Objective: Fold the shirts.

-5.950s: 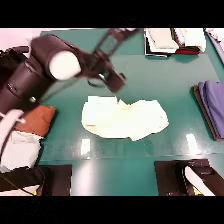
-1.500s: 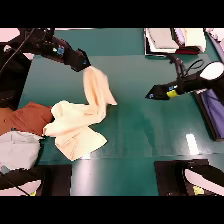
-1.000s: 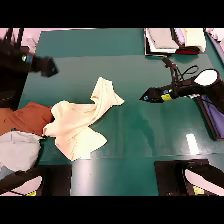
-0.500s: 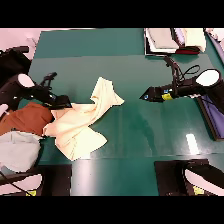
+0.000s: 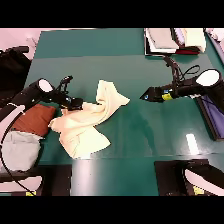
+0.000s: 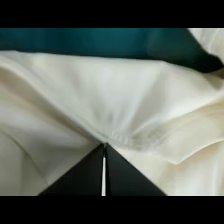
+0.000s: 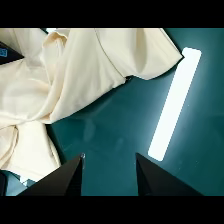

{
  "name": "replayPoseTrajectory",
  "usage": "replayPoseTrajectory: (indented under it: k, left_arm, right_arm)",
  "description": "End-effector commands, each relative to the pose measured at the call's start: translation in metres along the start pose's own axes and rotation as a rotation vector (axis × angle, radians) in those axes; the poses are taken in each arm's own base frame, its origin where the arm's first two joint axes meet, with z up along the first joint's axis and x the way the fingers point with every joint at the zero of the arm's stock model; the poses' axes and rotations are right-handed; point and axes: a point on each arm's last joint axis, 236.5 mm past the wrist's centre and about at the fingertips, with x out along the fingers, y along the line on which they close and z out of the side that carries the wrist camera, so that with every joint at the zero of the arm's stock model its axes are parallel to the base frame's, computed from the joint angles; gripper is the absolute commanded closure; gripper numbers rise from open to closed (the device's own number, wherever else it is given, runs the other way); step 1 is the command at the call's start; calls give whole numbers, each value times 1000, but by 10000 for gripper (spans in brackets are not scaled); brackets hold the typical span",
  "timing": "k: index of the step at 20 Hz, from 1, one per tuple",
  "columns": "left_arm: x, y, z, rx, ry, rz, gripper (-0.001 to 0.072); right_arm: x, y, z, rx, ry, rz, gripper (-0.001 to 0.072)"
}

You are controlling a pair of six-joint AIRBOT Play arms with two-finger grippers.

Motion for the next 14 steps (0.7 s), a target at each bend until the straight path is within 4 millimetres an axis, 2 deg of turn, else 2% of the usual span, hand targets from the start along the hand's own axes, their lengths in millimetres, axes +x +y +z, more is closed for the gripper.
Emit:
replayPoseTrajectory:
  k: [1, 3, 6, 9, 11, 12, 13, 14]
  left_arm:
    - [-12, -44, 28, 49, -80, -106, 685]
    - [-27, -92, 46, 164, -138, -144, 686]
    - [-52, -188, 60, 378, -256, -223, 686]
    - [-79, -272, 50, 575, -343, -303, 685]
    - [-97, -308, 39, 683, -374, -346, 684]
    - [-105, -313, 40, 695, -384, -354, 680]
    - [-111, -310, 43, 699, -386, -344, 444]
    - [-113, -296, 49, 685, -367, -308, 179]
  right_arm:
    - [-18, 2, 14, -13, -85, -11, 364]
    - [-51, 0, 30, -18, -206, -32, 371]
    - [-97, -18, 34, 27, -299, -77, 371]
    - [-125, -37, 32, 81, -345, -116, 370]
    - [-135, -42, 31, 95, -368, -130, 371]
    - [-137, -41, 31, 94, -373, -132, 371]
    - [-136, -40, 30, 93, -370, -130, 371]
    - [-134, -38, 28, 88, -358, -125, 371]
